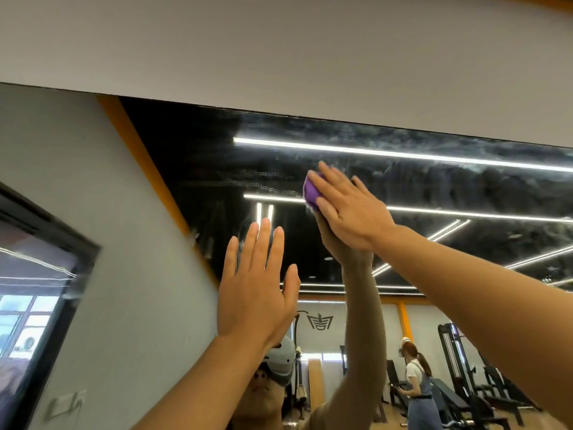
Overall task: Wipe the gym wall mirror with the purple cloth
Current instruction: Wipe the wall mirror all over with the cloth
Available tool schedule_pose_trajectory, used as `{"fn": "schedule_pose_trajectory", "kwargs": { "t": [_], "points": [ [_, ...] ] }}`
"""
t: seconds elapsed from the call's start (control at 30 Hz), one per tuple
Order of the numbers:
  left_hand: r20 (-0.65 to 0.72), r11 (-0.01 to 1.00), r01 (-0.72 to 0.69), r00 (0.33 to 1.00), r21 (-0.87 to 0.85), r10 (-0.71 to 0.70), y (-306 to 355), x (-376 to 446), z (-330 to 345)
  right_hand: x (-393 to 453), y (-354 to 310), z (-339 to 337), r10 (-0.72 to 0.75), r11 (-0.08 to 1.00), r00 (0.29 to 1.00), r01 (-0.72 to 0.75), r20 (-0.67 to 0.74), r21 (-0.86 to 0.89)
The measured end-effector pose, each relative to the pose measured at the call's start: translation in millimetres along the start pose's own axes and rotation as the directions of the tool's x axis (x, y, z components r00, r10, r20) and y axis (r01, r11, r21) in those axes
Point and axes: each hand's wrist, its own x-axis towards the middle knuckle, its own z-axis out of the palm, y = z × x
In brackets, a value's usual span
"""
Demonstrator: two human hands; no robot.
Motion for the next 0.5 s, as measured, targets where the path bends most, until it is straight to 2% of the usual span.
{"fn": "schedule_pose_trajectory", "kwargs": {
  "t": [0.1, 0.13, 0.17, 0.27, 0.37, 0.5],
  "points": [
    [0.006, 1.000, -0.001, 1.000, -0.018, 0.001, 0, 0, -1, 16, 4, -2, 0.281, 0.956, 0.958, -0.276, -0.052, 0.096],
    [0.009, 1.000, 0.000, 1.000, -0.018, 0.000, -1, -1, -1, 17, 1, 0, 0.317, 0.945, 0.947, -0.310, -0.060, 0.099],
    [0.012, 1.000, 0.000, 1.000, -0.017, 0.000, -1, -1, -1, 14, -4, 2, 0.303, 0.951, 0.951, -0.297, -0.067, 0.082],
    [0.011, 1.000, -0.003, 1.000, -0.019, 0.003, -1, -1, -1, -12, -21, 11, 0.108, 0.992, 0.993, -0.104, -0.055, 0.069],
    [0.002, 1.000, -0.012, 1.000, 0.007, 0.012, 0, 0, -2, -37, -23, 10, -0.026, 0.995, 0.999, 0.030, -0.037, 0.093],
    [0.009, 1.000, -0.022, 1.000, 0.017, 0.022, 0, 0, -4, -26, -5, 1, -0.112, 0.989, 0.991, 0.103, -0.078, -0.110]
  ]
}}
